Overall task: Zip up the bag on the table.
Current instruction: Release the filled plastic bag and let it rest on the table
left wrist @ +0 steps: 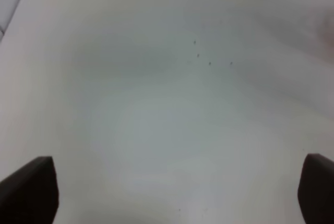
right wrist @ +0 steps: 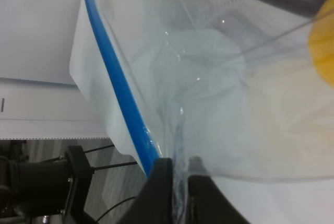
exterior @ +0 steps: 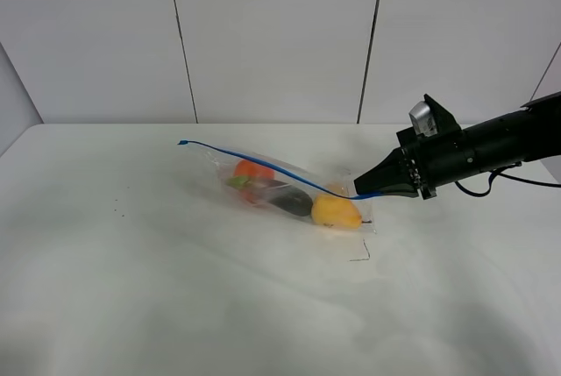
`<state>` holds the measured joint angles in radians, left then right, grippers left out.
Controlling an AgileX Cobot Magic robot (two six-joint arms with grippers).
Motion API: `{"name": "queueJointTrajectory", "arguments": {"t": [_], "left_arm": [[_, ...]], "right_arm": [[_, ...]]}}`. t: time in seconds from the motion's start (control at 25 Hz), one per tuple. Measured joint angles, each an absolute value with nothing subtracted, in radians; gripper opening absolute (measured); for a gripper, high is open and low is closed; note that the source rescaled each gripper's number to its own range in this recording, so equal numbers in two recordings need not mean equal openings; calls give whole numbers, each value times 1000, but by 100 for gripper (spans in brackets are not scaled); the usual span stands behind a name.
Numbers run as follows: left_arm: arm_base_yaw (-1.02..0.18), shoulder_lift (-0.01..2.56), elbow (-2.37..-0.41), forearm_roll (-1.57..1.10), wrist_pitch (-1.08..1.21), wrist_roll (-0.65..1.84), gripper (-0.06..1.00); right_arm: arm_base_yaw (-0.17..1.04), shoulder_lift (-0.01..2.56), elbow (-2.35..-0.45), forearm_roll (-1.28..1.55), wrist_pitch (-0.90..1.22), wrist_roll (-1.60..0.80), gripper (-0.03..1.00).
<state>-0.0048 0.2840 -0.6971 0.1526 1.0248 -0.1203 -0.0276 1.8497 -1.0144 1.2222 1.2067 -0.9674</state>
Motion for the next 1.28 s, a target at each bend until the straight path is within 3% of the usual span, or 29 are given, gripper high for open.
{"name": "queueJointTrajectory", "arguments": {"t": [0.6, 1.28], "left_arm": [[-5, 4, -633, 144, 1082, -114, 100], [-5, -3, -562, 132, 1047, -114, 100]], "right_arm": [[-28, 1850, -1014, 1220, 1207, -977, 0], [-28, 1850, -1014, 1219, 1207, -981, 0]]}}
